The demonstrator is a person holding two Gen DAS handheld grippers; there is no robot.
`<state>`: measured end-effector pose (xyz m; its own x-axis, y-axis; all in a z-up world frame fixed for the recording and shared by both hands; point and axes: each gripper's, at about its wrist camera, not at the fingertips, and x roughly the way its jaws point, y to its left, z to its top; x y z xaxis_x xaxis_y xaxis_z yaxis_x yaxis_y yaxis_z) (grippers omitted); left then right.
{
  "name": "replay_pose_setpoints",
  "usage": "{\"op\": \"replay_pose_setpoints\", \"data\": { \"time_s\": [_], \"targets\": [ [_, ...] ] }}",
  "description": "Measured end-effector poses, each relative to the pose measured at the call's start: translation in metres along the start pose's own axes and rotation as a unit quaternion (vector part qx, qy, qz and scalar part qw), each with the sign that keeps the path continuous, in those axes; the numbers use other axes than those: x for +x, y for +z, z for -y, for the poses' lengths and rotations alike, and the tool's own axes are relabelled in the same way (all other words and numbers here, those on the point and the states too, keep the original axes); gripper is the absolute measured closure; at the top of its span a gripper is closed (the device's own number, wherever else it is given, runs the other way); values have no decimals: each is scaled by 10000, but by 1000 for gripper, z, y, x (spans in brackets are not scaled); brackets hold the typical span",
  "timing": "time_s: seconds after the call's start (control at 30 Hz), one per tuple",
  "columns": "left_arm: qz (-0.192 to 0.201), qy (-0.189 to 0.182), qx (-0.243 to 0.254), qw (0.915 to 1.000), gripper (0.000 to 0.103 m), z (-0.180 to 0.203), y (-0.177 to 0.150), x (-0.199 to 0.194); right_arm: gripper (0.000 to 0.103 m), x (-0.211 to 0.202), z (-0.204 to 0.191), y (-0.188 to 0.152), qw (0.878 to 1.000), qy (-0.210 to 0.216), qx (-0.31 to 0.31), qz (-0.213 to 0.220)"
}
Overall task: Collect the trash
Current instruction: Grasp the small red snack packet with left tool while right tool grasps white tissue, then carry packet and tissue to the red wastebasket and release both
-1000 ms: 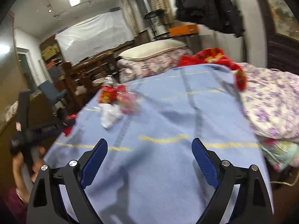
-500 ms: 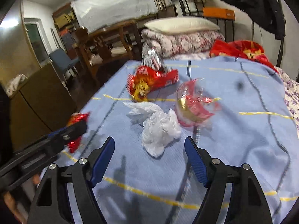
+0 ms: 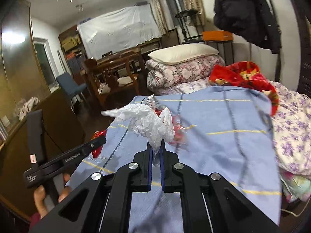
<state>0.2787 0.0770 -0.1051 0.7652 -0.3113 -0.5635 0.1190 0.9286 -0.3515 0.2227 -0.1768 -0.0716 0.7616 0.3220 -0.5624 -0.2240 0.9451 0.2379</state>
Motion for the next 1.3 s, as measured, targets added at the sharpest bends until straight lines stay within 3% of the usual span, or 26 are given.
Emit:
{"op": "replay_pose_setpoints", "data": {
  "time_s": [0.1,0.23,0.37,0.67,0.97,1.3],
  "targets": [
    [45,81,131,9999,63,15,-21,-16,96,-42,21,-16,9998,-140,81,71],
    [-129,-179,99,9997,63,31,-50,-39,96,-79,48,-35,9994,-289,203,68],
    [-29,-208,484,9986,63,70,-65,-66,96,-116,74,-53,9985,-450,305,110],
    [-232,-996,1327,9859,63,184,-99,-94,96,-216,131,-98,9938,-860,499,500],
    [-874,-1632,2211,9575,63,299,-156,-87,96,-273,209,-145,9853,-1276,958,613],
    [-1793,-1880,3165,9123,57,398,-233,-31,96,-298,285,-192,9718,-1594,1568,754]
  ]
}}
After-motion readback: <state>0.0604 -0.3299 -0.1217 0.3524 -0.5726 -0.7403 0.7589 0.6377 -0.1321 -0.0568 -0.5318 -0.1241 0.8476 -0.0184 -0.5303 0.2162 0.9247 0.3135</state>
